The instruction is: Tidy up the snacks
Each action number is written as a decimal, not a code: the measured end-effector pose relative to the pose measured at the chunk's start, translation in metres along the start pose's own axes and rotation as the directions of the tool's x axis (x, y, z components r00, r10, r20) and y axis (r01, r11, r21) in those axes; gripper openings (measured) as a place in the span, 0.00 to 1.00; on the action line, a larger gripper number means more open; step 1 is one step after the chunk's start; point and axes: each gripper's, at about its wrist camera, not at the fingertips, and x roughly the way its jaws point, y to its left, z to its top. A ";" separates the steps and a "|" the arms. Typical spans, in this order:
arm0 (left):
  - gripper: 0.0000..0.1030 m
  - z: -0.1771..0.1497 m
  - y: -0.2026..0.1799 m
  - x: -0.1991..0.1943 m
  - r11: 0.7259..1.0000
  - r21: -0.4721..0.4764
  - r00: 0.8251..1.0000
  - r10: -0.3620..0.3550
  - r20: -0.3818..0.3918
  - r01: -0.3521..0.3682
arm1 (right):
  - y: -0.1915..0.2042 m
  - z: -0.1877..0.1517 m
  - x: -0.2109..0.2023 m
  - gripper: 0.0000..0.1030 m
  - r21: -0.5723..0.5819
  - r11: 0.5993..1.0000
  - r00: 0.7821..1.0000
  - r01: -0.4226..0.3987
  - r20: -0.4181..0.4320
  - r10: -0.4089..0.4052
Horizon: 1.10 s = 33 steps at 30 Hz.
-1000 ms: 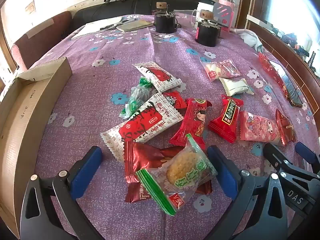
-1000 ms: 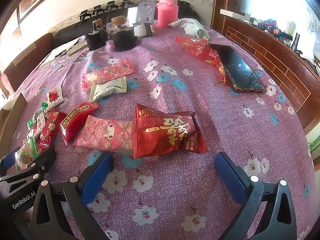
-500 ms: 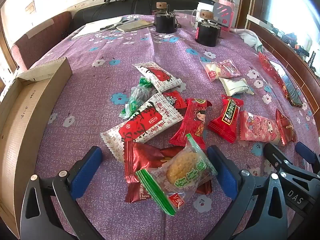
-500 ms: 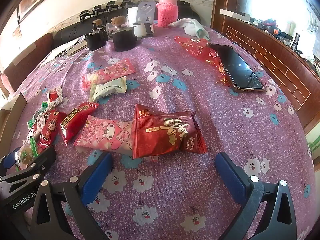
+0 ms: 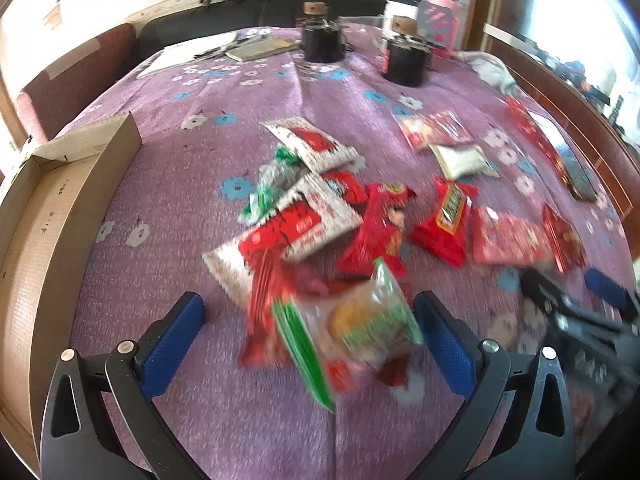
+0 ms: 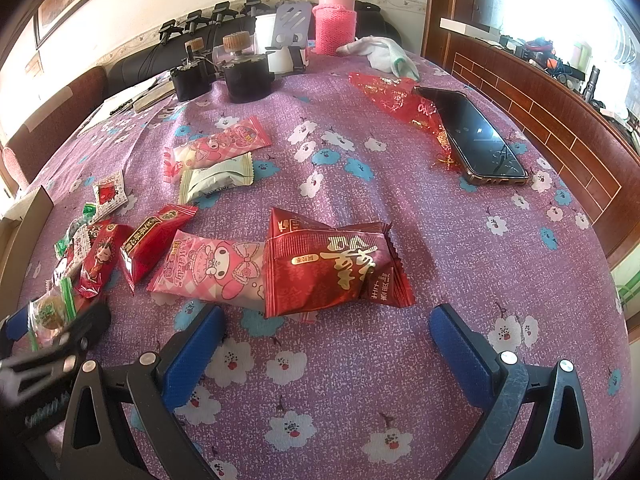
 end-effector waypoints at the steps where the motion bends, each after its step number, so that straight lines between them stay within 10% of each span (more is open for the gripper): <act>1: 1.00 -0.003 0.001 -0.001 1.000 0.004 1.000 -0.003 -0.002 0.003 | 0.000 0.000 0.000 1.00 0.000 1.000 1.000 0.000 0.000 0.000; 26: 1.00 -0.022 0.002 -0.022 0.999 0.045 0.998 -0.024 -0.056 0.027 | 0.000 -0.023 -0.019 1.00 -0.067 0.997 0.997 -0.042 -0.060 0.038; 33: 1.00 -0.022 0.045 -0.113 0.991 -0.032 0.971 -0.123 0.203 0.132 | -0.003 -0.030 -0.045 0.98 -0.075 0.993 0.996 -0.090 0.021 0.091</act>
